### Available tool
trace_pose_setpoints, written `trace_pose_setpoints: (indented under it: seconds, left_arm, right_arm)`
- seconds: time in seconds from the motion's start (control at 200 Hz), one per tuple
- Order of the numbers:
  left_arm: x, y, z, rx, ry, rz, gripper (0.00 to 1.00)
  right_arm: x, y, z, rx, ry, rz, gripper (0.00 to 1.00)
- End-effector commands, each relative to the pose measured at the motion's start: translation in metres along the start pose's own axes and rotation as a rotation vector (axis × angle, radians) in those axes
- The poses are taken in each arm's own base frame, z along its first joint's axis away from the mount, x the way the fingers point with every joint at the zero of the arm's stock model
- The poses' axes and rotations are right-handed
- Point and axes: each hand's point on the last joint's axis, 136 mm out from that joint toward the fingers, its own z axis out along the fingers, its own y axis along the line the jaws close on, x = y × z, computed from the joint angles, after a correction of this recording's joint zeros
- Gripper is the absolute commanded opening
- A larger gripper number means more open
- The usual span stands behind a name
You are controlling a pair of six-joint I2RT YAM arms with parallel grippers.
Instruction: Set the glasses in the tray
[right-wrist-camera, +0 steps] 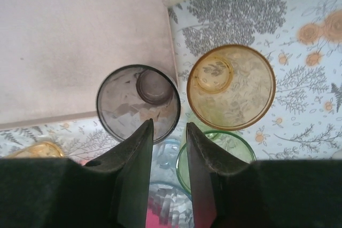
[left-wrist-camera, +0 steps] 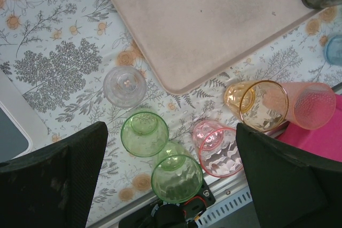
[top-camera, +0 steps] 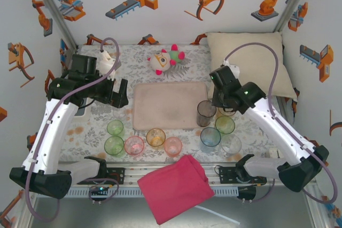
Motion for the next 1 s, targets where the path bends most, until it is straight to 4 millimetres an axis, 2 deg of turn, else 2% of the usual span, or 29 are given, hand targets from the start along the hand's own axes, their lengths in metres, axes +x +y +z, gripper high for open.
trace_pose_setpoints:
  seconds: [0.0, 0.09, 0.19, 0.275, 0.441, 0.611, 0.996]
  left_arm:
    - [-0.006, -0.002, -0.012, 0.002, -0.024, 0.006, 0.97]
    - [-0.007, -0.003, -0.011, 0.009, -0.025, 0.005, 0.97]
    - [-0.007, -0.005, -0.012, 0.018, -0.028, 0.009, 0.97]
    - [-0.007, -0.01, -0.016, 0.044, -0.03, 0.033, 0.97]
    - [0.002, -0.037, -0.025, 0.155, 0.004, 0.157, 0.97]
    - [0.013, -0.056, -0.021, 0.24, 0.044, 0.208, 0.97]
    - [0.024, -0.076, -0.021, 0.311, 0.098, 0.323, 0.97]
  right_arm:
    - [-0.02, -0.018, -0.025, 0.029, -0.053, 0.006, 0.33]
    - [-0.027, -0.033, -0.03, 0.044, -0.049, 0.034, 0.33]
    - [-0.026, -0.049, -0.028, 0.069, -0.014, 0.059, 0.34]
    - [-0.023, -0.06, -0.024, 0.093, 0.003, 0.066, 0.41]
    - [-0.012, -0.076, -0.01, 0.123, 0.051, 0.09, 0.43]
    - [-0.002, -0.082, 0.005, 0.111, 0.083, 0.129, 0.43]
    - [0.016, -0.089, 0.027, 0.083, 0.139, 0.151, 0.44]
